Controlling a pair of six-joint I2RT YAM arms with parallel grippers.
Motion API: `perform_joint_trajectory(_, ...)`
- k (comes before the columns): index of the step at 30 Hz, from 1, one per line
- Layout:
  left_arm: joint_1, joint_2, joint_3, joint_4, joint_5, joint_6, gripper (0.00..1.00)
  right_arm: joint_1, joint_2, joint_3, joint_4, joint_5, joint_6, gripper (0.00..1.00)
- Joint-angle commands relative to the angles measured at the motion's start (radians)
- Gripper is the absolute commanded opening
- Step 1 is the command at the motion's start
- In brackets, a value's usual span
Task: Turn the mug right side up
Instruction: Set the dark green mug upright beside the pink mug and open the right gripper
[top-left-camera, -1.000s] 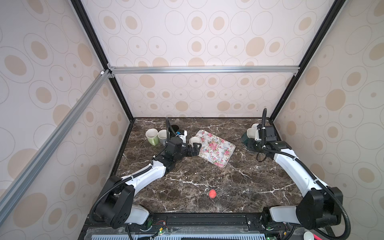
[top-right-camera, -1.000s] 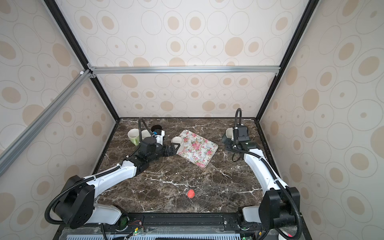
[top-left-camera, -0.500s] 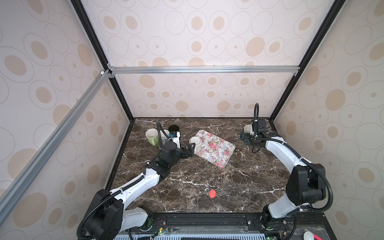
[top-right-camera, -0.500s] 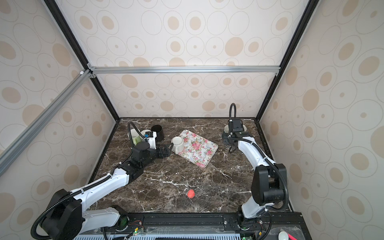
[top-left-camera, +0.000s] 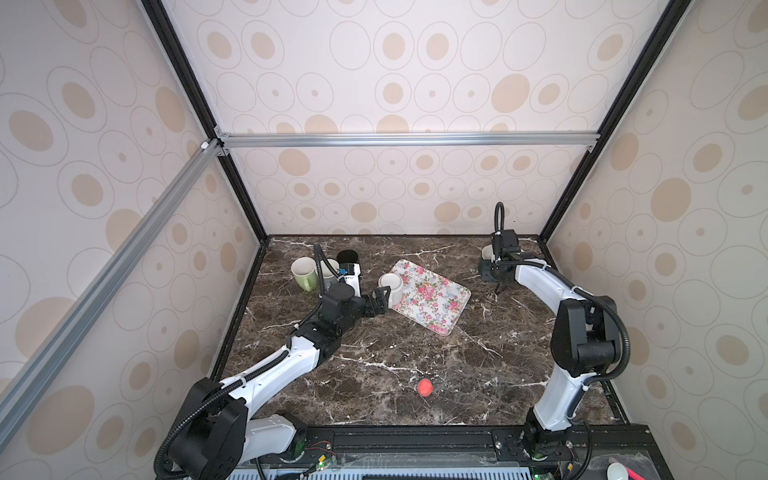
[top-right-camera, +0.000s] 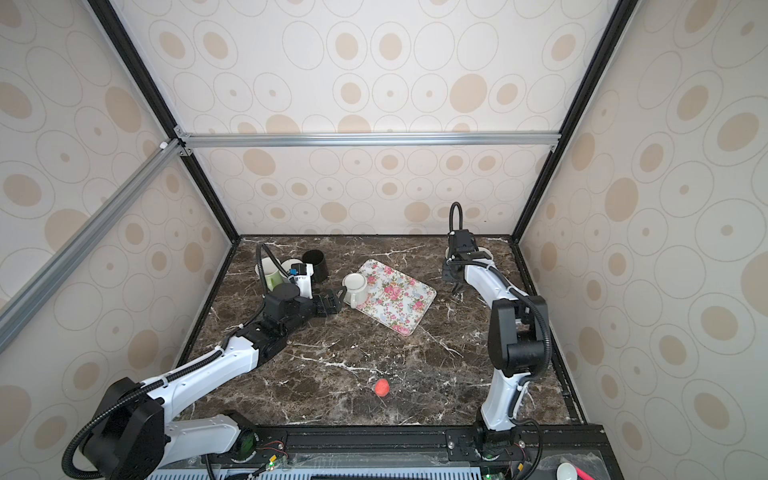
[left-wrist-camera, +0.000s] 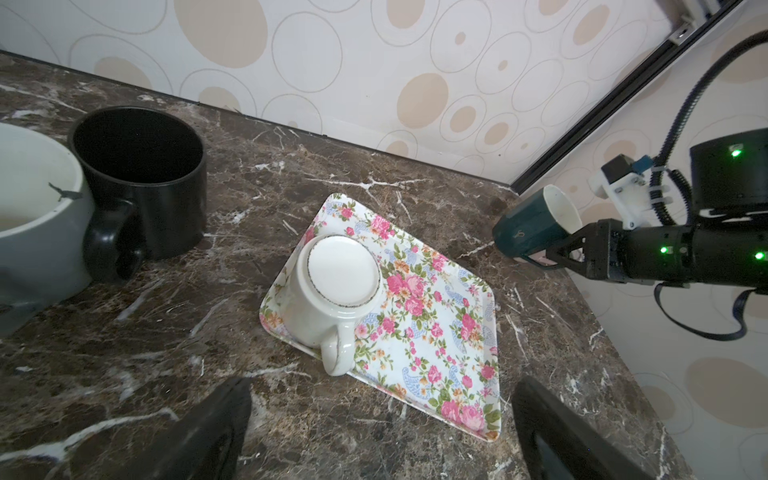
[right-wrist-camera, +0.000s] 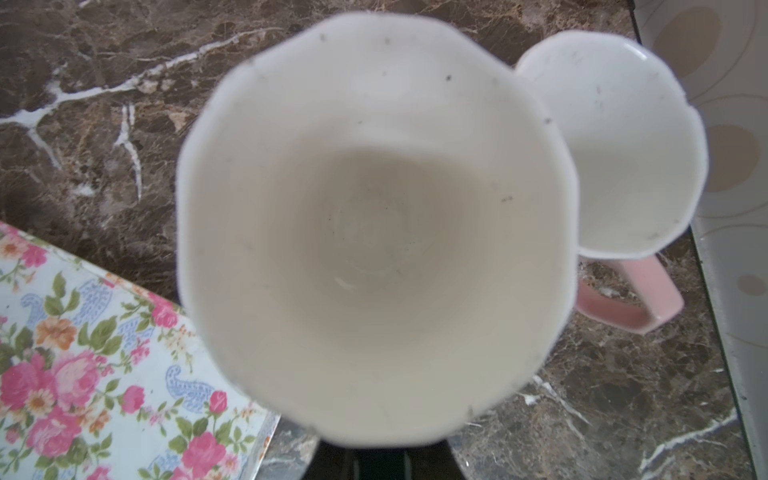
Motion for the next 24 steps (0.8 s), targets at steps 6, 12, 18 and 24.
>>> perform_joint_trajectory(6,0.006,0.072,0.094,-0.129,-0.055,0.052,0.98,-0.005,0.103,0.172,-0.018,0.065,0.006,0.00)
perform_joint_trajectory(12,0.006,0.066,0.091,-0.136,-0.054,0.045,0.98,-0.005,0.151,0.197,-0.005,0.059,-0.002,0.00)
perform_joint_trajectory(18,0.006,0.075,0.112,-0.171,-0.051,0.048,0.98,-0.006,0.178,0.220,-0.029,0.049,0.002,0.29)
perform_joint_trajectory(24,0.007,0.108,0.135,-0.185,-0.041,0.044,0.98,-0.005,0.137,0.176,0.007,0.065,0.006,0.60)
